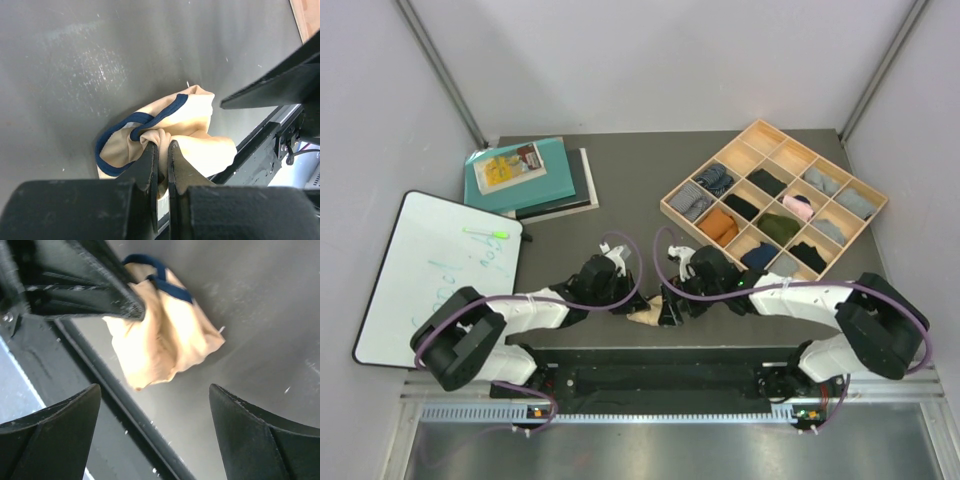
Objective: Roll the underwear
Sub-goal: Fold the underwear at the center of the board.
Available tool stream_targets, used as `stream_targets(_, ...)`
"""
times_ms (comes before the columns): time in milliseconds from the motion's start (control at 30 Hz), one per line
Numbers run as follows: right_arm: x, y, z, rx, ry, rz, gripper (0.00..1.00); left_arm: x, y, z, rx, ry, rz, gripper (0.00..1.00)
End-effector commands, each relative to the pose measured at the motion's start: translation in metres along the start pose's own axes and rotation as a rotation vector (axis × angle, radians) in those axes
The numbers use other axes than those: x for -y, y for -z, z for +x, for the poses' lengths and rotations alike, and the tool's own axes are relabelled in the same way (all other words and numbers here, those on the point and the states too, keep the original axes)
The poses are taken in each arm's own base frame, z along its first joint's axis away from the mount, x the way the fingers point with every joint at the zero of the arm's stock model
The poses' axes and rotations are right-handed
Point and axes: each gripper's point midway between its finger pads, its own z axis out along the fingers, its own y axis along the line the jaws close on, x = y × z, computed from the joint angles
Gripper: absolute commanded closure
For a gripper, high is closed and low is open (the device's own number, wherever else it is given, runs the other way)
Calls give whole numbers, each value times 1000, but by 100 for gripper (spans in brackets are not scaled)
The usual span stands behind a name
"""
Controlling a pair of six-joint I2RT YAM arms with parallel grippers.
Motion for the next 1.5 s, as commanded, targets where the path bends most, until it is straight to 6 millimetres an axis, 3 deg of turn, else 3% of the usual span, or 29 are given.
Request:
stream_targets(0, 5, -13, -22, 87, -21, 11, 15, -17, -3, 5, -16, 12, -88, 100)
stream_targets(100, 6, -17, -20, 84, -33, 6, 21, -18, -3, 5, -16, 14, -90, 100)
stream_targets(267, 19, -25, -6, 31, -68, 55, 40, -12, -3, 2, -12, 6, -69, 100)
stream_targets(367, 25, -28, 1, 5, -90, 79, 56, -5, -1, -3, -1, -5, -46, 100)
stream_targets(400, 25, -28, 4, -5, -102, 87, 67, 1, 1, -7, 11, -12, -33, 100)
stream_targets(500, 34, -30, 8, -19, -141, 133, 87, 10, 8, -18, 42, -28, -23, 85)
stream_targets(533, 37, -30, 9, -26, -149, 152, 89, 10, 10, -18, 44, -31, -28, 73)
stream_targets(633, 41, -30, 16, -68, -189, 183, 99, 16, 23, -25, 81, -56, -27, 53)
stream_targets(733, 41, -33, 21, -108, -211, 190, 100, 17, 35, -28, 114, -86, -26, 44)
stream_targets(867, 43, -40, 26, -138, -247, 175, 100, 10, 45, -21, 126, -105, -30, 41)
stream_targets(1167, 42, -45, 30, -163, -267, 151, 100, -13, 42, -4, 97, -77, -88, 39)
stream_targets(1467, 40, -49, 33, -181, -274, 137, 100, -18, 32, -1, 114, -46, -64, 40)
